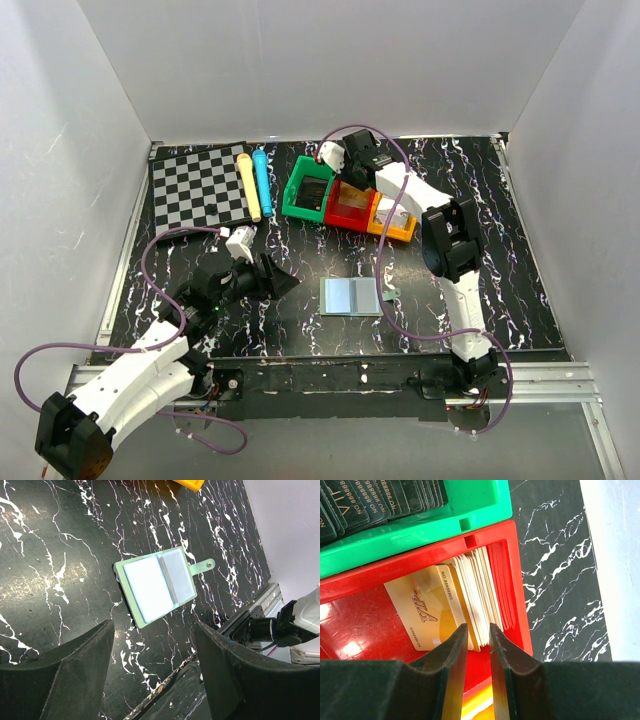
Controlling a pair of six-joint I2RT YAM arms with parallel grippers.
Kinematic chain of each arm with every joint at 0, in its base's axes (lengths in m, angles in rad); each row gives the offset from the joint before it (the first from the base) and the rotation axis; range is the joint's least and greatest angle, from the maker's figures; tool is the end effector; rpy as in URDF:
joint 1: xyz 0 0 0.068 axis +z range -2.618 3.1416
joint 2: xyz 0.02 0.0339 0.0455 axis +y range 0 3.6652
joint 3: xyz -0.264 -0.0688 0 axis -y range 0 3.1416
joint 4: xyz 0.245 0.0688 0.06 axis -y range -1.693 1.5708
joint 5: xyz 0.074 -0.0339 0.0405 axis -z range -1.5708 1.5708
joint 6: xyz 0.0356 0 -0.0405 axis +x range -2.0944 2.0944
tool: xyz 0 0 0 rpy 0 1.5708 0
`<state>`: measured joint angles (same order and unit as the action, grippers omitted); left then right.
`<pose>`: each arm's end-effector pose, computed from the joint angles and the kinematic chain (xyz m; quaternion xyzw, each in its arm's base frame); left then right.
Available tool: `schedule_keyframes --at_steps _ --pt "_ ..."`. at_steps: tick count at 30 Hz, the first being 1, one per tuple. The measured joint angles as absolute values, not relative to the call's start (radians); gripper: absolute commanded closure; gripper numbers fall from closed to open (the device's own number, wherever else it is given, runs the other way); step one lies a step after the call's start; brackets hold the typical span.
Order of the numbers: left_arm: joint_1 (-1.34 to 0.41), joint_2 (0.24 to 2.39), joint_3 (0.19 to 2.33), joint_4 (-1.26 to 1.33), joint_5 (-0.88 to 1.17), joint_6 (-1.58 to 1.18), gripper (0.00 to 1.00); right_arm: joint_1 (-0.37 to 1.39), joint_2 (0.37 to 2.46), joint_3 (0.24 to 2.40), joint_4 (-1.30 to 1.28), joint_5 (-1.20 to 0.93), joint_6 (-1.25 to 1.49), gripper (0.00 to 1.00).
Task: Take the credit cards out of the card holder
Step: Place the credit card in the storage box, then reset both arms
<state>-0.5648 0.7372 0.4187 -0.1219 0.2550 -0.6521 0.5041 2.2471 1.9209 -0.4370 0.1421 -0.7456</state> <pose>0.1423 -0.1008 0.2250 0.0315 0.8398 -0.3918 0.3745 0.4538 0.2446 0.2222 -0.5139 0.7603 -0.1120 0.3812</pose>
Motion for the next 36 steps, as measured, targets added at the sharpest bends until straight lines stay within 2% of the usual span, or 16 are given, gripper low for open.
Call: schedule_keyframes --at_steps 6,10,13,15,17,18,23,29,33,36 --pt "-0.565 0.736 0.419 -0.124 0.254 -0.654 0.32 0.505 2.228 1.906 -0.399 0.182 -0.709 0.68" --pt "-0.565 0.729 0.424 -0.142 0.239 -0.654 0.25 0.517 2.1 1.816 -0.374 0.271 -0.61 0.65" --pt "-0.565 0.728 0.448 -0.181 0.21 -0.654 0.18 0.538 1.918 1.696 -0.353 0.344 -0.474 0.55" --pt "-0.565 0.728 0.474 -0.204 0.188 -0.657 0.15 0.562 1.729 1.563 -0.345 0.367 -0.347 0.25" --pt "-0.564 0.728 0.498 -0.218 0.171 -0.664 0.1 0.582 1.545 1.428 -0.331 0.349 -0.217 0.14" --pt "-0.562 0.728 0.506 -0.223 0.166 -0.667 0.02 0.588 1.465 1.367 -0.327 0.34 -0.157 0.13" --pt "-0.548 0.73 0.54 -0.254 0.143 -0.713 0.02 0.588 1.028 0.942 -0.299 0.263 0.182 0.11" --pt "-0.479 0.761 0.579 -0.34 0.12 -0.769 0.02 0.583 0.653 0.548 -0.366 0.228 0.45 0.1" --pt "-0.458 0.852 0.649 -0.469 0.027 -0.799 0.02 0.584 0.421 0.477 -0.424 0.241 0.501 0.09" --pt "-0.457 0.867 0.676 -0.508 0.016 -0.782 0.02 0.583 0.388 0.495 -0.427 0.246 0.501 0.09"
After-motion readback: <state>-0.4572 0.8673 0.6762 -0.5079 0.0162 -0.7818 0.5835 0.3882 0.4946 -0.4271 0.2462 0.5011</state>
